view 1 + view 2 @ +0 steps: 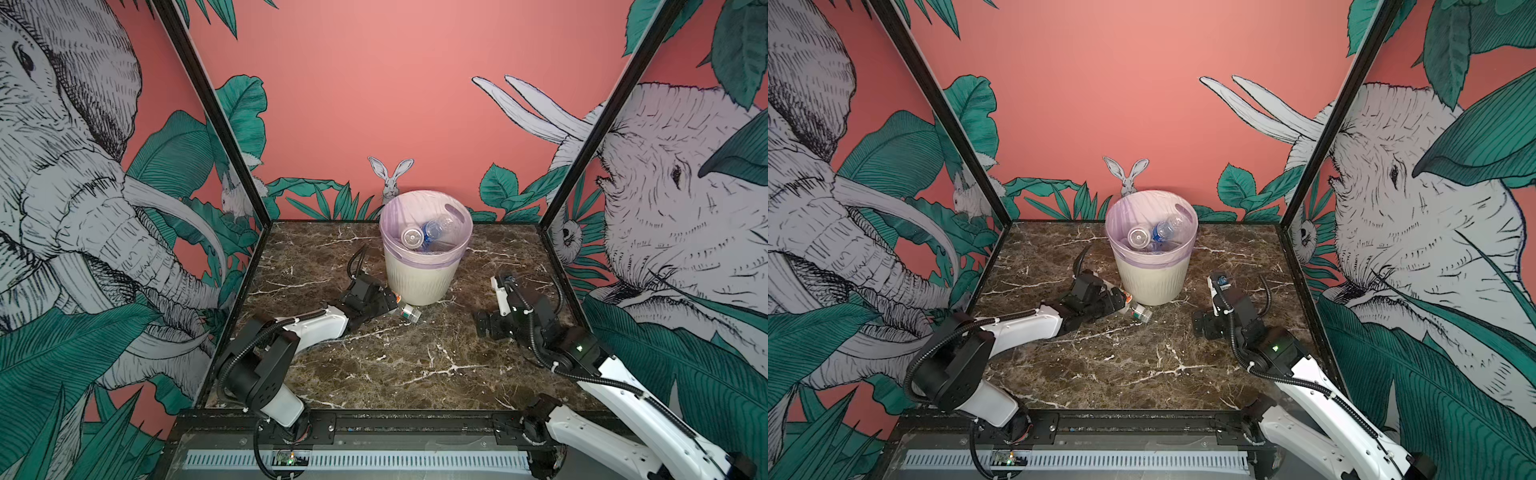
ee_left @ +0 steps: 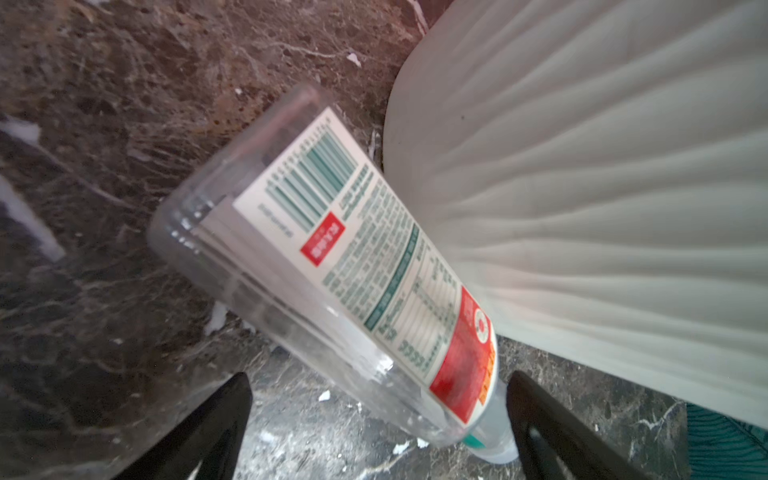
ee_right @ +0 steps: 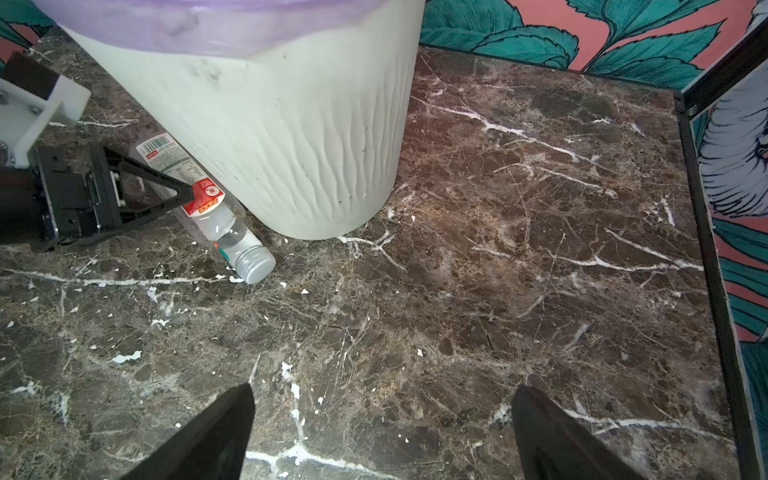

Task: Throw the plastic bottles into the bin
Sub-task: 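Close the left gripper on the red-label bottle and stand it upright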

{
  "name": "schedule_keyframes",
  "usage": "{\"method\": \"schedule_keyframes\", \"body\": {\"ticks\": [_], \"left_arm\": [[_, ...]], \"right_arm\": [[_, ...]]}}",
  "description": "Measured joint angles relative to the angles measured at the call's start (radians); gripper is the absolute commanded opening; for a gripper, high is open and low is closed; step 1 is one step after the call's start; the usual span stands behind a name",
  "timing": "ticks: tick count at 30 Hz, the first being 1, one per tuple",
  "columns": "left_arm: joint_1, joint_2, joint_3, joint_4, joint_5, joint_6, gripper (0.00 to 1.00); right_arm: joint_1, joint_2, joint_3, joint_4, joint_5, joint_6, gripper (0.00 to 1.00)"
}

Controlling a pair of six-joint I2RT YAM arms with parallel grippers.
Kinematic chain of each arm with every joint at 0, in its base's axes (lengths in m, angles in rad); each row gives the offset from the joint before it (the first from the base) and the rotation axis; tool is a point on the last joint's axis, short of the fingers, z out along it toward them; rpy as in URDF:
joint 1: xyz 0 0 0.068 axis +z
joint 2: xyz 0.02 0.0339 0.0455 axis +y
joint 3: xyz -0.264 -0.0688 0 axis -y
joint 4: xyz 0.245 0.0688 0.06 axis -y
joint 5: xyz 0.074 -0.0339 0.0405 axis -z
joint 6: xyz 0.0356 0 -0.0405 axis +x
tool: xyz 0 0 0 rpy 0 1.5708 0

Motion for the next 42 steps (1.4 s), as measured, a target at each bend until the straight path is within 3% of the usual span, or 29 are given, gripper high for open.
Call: {"method": "schedule_keyframes", "body": {"ticks": [18, 23, 31, 42], "left_arm": [[0.055, 0.095, 0.024, 0.048, 0.013, -0.024, 0.97], [0.101, 0.098, 0.024, 0.032, 0.029, 0.004, 0.88], [0.143, 0.060, 0.040, -0.113, 0.028, 0.127, 0.87], [0.167, 0.115, 0.243, -0.324, 0.042, 0.356, 0.88]], "right_arm": [[0.000, -0.010, -0.005, 0.000, -0.044, 0.007, 0.99], [0.000, -0.008, -0.006, -0.001, -0.056, 0.015, 0.98], [0.000, -0.006, -0.006, 0.000, -0.062, 0.023, 0.98], [0.000, -0.006, -0.032, 0.006, -0.071, 0.034, 0.98]]}}
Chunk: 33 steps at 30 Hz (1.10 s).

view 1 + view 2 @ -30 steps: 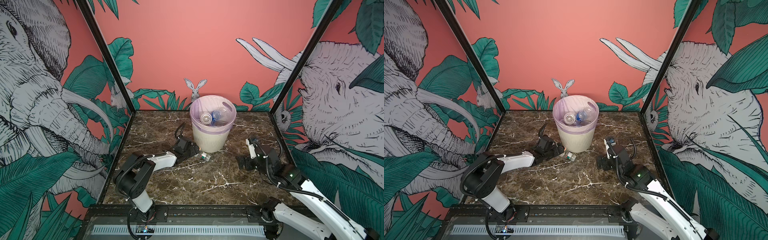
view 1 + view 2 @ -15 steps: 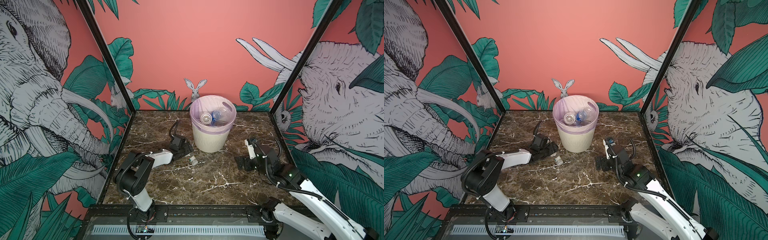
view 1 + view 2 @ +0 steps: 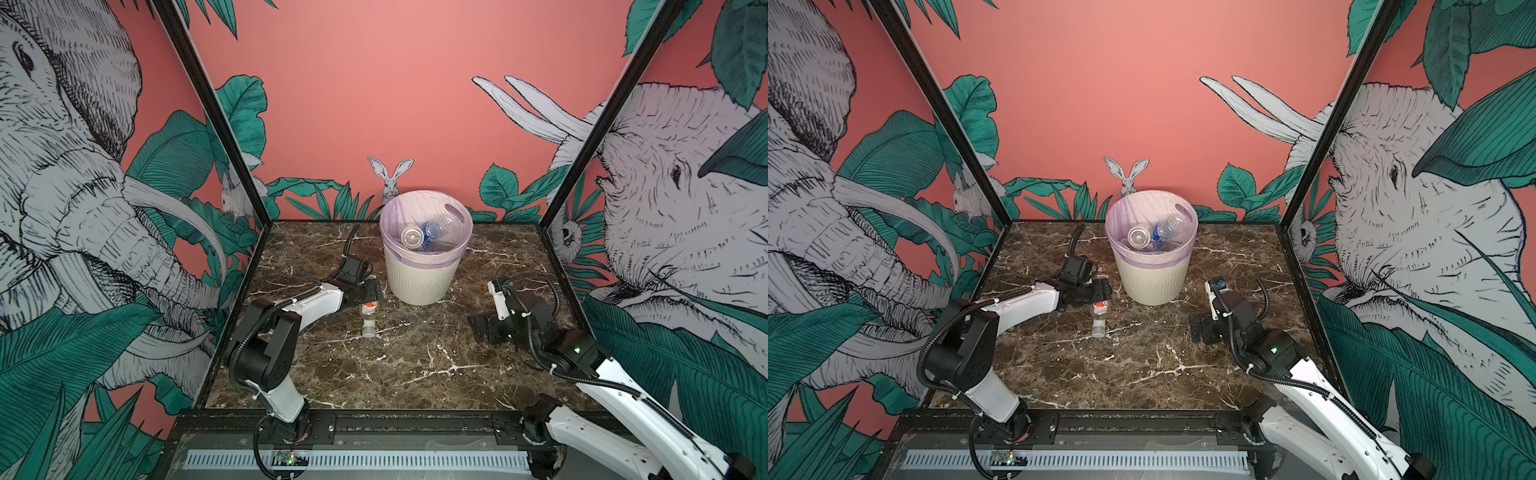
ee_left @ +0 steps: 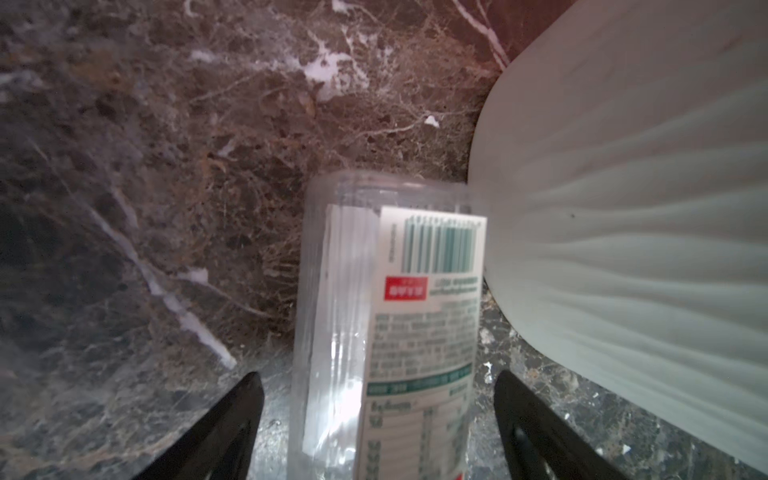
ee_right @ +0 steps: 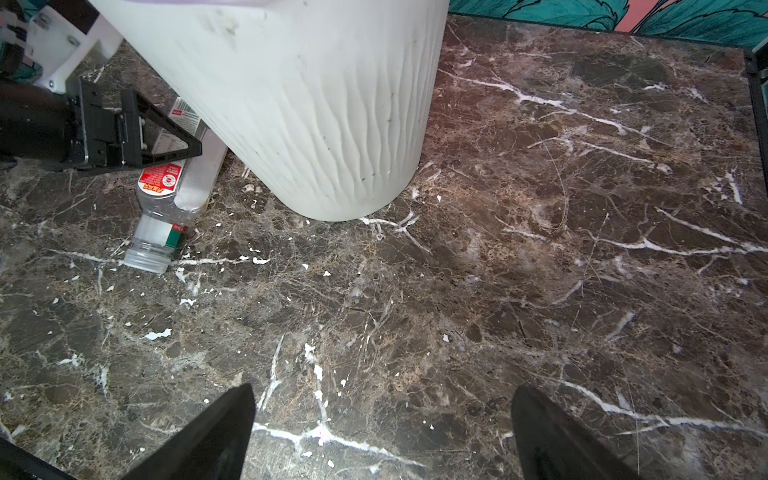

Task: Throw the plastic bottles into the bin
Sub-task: 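Close the left gripper on the red-label bottle and stand it upright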

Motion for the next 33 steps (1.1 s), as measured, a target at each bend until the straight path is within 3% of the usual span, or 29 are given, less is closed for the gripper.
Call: {"method": "schedule_keyframes", "body": {"ticks": [9, 16, 21, 25, 33], "left_arm": [[0.001, 0.060, 0.060, -0.117, -0.010, 0.116, 0.82], [-0.030, 0.060, 0.076, -0.186, -0.095, 0.179, 0.78], [-0.051, 0.060, 0.079, -0.200, -0.142, 0.209, 0.65], [-0.056, 0.060, 0.079, -0.200, -0.153, 0.220, 0.63], [-0.057, -0.044, -0.036, -0.157, -0.140, 0.240, 0.62]], "right_arm": [[0.000, -0.016, -0.007, 0.002, 0.000, 0.003, 0.97], [0.000, -0.016, -0.049, 0.003, 0.004, 0.011, 0.98], [0.000, -0.018, -0.067, 0.005, 0.009, 0.019, 0.98], [0.000, -0.030, -0.081, 0.006, 0.012, 0.022, 0.98], [0.000, -0.066, -0.135, 0.014, 0.022, 0.029, 0.97]]}}
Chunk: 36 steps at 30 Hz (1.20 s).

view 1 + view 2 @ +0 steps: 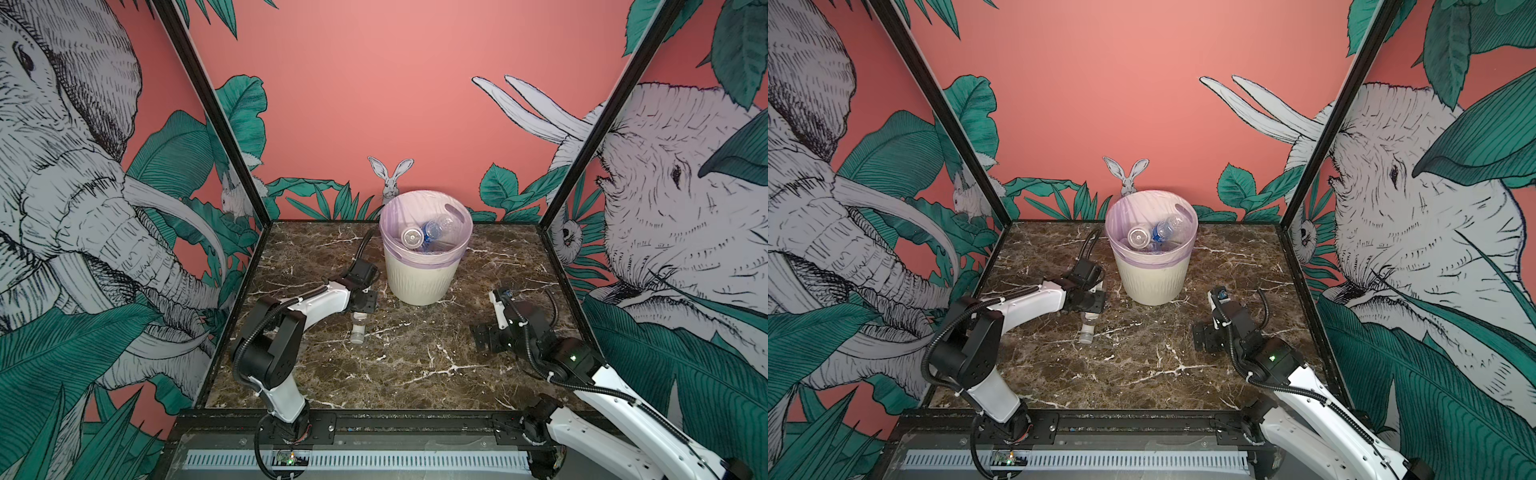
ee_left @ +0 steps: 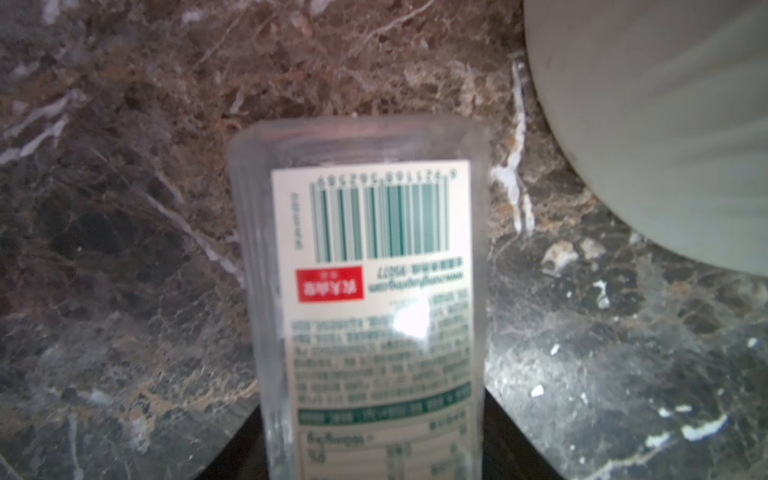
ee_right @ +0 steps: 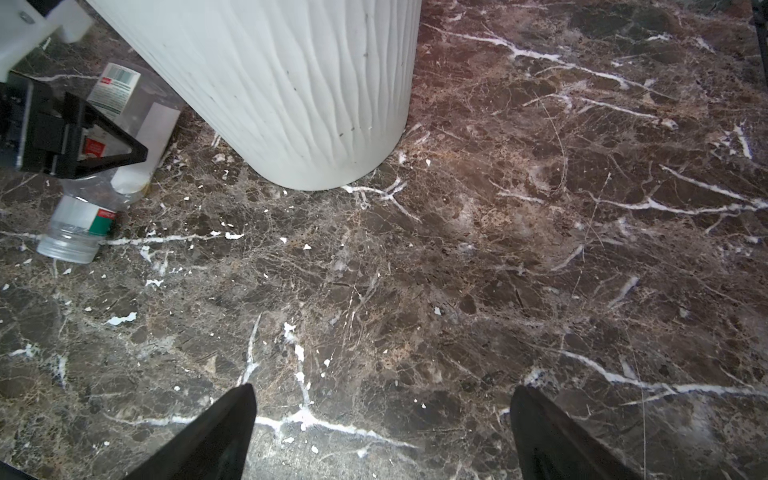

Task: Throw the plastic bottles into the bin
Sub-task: 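Close the left gripper on the red-label bottle and stand it upright, then lift the red-label bottle with the left gripper up over the bin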

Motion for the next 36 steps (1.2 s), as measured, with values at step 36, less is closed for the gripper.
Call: {"method": "schedule_keyframes", "body": {"ticks": [36], "left_arm": [[-0.004, -0.837, -0.357, 0.146, 0.138, 0.076, 0.65]], "right_arm": [[0.000, -0.091, -0.232, 0.161, 0.021, 0.019, 1.00]]}}
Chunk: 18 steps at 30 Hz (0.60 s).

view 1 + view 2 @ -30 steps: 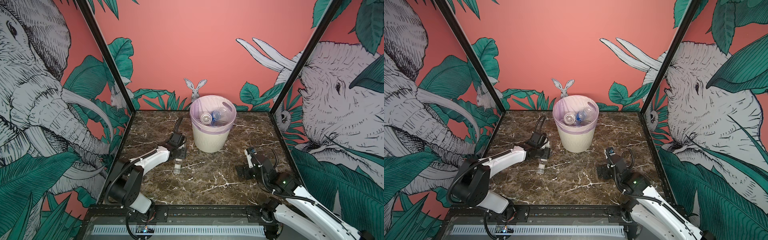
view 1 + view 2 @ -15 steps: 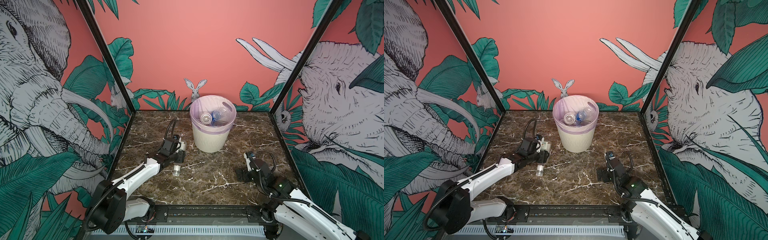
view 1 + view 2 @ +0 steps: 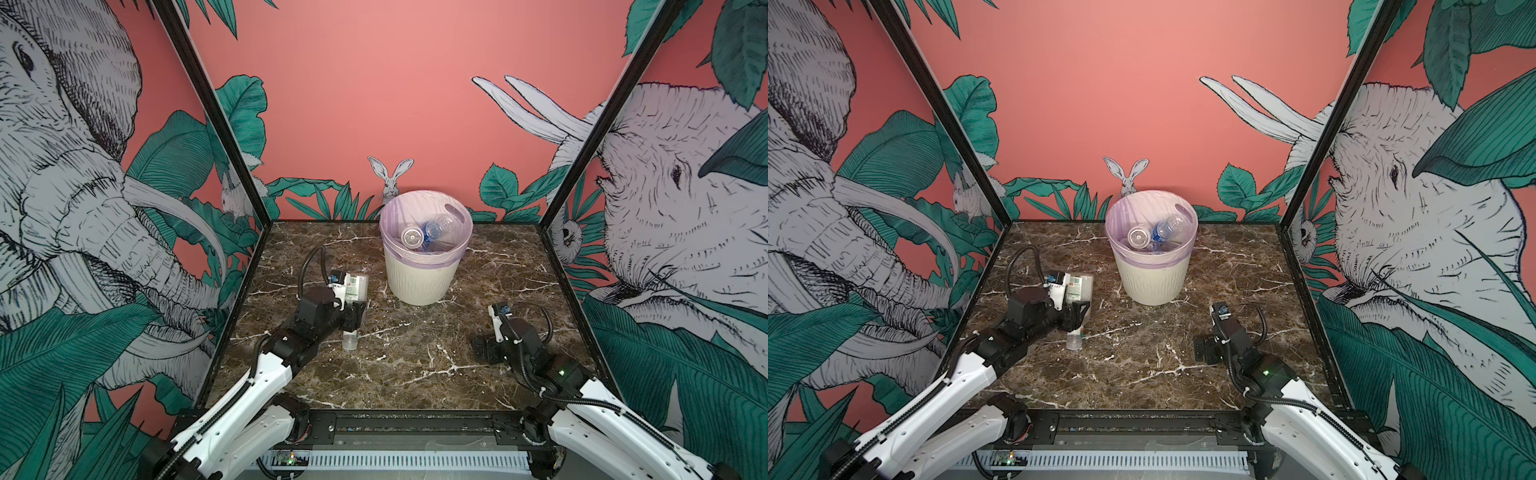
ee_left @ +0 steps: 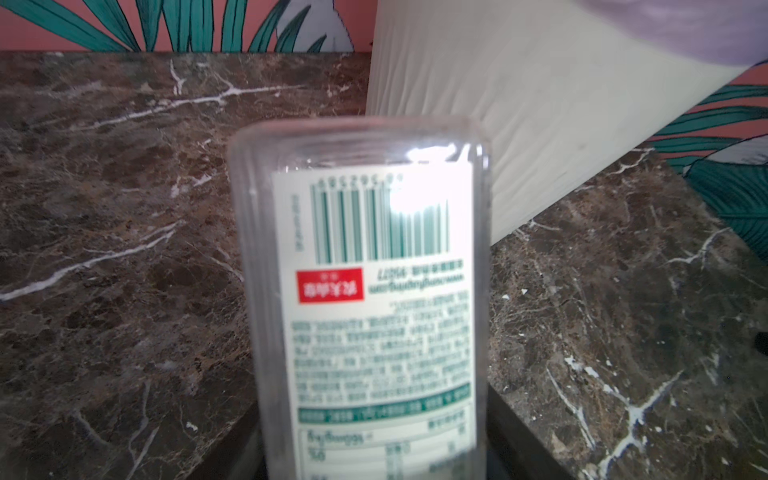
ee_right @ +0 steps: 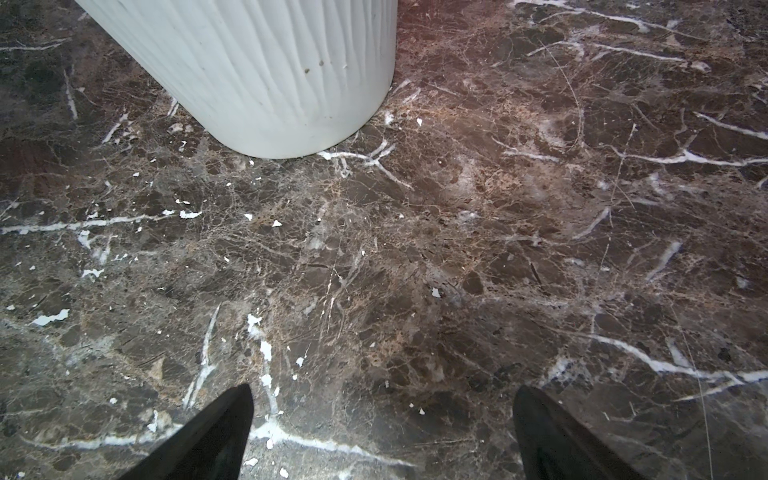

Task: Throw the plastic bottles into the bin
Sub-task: 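Lift the red-label bottle with the left gripper up over the bin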

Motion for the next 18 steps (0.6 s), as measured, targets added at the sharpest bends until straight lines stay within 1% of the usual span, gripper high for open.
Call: {"method": "schedule_keyframes", "body": {"ticks": [3, 5, 10, 14, 16, 18], "left_arm": [[-0.001, -0.046, 0.047, -0.024, 0.002, 0.008, 0.66], [-0.002, -0.048, 0.101, -0.043, 0.003, 0.024, 0.66], [-0.006, 0.015, 0.283, -0.068, 0.019, 0.071, 0.66], [-0.034, 0.155, 0.497, -0.072, 0.037, 0.111, 0.66], [-0.055, 0.255, 0.628, -0.071, 0.050, 0.133, 0.65], [-0.076, 0.384, 0.785, -0.057, 0.073, 0.150, 0.65]], "right_arm": [[0.000, -0.002, 0.000, 0.003, 0.000, 0.000, 1.00], [0.000, -0.006, 0.000, 0.005, 0.000, 0.000, 1.00], [0.000, -0.026, -0.012, 0.007, 0.002, 0.000, 1.00], [0.000, -0.039, -0.026, 0.006, 0.003, 0.000, 1.00], [0.000, -0.040, -0.027, 0.006, 0.004, 0.001, 1.00], [0.000, -0.044, -0.027, 0.006, 0.004, 0.001, 1.00]]}}
